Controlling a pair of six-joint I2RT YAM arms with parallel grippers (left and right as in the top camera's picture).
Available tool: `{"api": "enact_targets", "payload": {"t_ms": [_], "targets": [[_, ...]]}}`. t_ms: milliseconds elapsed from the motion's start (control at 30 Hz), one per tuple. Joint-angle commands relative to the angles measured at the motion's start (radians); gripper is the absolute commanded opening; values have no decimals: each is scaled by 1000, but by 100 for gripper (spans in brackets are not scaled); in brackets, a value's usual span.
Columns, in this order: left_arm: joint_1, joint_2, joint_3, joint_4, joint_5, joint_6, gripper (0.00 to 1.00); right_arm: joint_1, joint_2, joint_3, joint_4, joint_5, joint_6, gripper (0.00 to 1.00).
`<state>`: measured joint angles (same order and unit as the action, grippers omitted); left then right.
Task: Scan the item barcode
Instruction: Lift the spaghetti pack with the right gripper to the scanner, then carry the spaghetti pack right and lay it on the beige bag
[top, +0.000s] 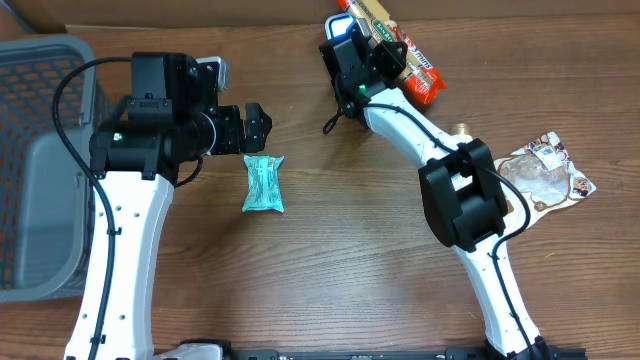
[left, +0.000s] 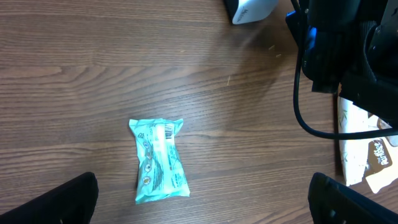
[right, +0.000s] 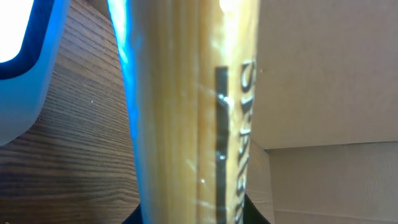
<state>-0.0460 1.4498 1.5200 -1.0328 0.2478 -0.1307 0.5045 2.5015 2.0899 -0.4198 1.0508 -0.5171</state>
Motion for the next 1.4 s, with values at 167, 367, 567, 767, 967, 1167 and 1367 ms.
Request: {"api": "enact_targets", "payload": {"t_ms": [167,367,567,767,967,1167,1367], "targets": [[-7,3,5,0,5,15,100,14,-31,54,22,81,14,4],[-7,3,5,0,5,15,100,36,-41,55,14,142,14,4],[-7,3,5,0,5,15,100,74,-129,55,-90,140,42,4],[-7,3,5,0,5,16,100,107,-296,55,-401,-116,199,4],[-7,3,5,0,5,16,100,92,-504,55,-668,-503,428,4],[-7,3,5,0,5,16,99,-25,-698,55,-924,-1060,580,4],[-7,3,5,0,5,16,100,-225,-738,38,-1187,-1096,718,4]]}}
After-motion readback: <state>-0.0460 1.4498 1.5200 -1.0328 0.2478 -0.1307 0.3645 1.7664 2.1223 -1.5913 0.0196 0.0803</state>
